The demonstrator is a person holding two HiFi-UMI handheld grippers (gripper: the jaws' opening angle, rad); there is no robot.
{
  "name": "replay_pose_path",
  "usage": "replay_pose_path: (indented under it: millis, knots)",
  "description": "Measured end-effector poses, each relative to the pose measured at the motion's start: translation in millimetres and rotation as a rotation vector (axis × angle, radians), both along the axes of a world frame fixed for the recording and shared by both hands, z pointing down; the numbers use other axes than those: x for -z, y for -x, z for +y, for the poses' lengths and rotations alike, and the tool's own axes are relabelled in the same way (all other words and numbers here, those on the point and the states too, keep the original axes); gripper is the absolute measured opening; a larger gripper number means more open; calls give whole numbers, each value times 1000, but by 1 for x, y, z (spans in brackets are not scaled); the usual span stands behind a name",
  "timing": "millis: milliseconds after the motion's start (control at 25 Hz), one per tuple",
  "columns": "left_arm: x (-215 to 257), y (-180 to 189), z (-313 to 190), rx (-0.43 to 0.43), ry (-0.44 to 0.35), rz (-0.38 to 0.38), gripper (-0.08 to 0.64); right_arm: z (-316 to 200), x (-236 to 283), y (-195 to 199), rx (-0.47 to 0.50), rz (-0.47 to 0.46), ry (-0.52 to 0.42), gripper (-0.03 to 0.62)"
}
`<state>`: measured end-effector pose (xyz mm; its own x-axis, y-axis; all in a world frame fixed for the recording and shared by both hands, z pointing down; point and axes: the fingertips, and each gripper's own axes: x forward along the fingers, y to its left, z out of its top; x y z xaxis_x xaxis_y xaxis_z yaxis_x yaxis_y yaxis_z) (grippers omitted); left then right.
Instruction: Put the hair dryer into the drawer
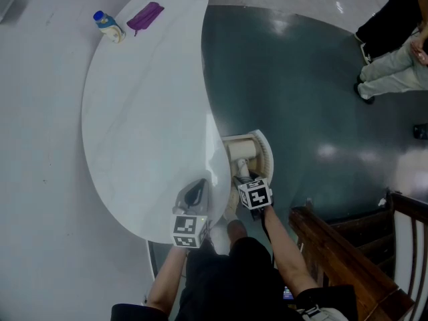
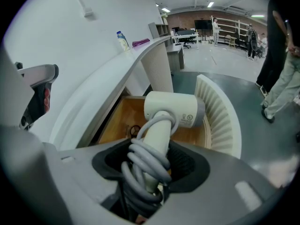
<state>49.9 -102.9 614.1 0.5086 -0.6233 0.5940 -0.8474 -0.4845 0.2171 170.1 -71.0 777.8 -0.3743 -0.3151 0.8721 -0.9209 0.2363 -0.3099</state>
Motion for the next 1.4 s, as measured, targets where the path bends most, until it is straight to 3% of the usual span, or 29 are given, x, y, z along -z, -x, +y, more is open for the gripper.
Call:
replay_pose_path:
  millis: [1400]
  knots:
    - [-26, -4, -10, -17, 58, -14, 8, -16, -46, 8, -31, 3, 118, 238]
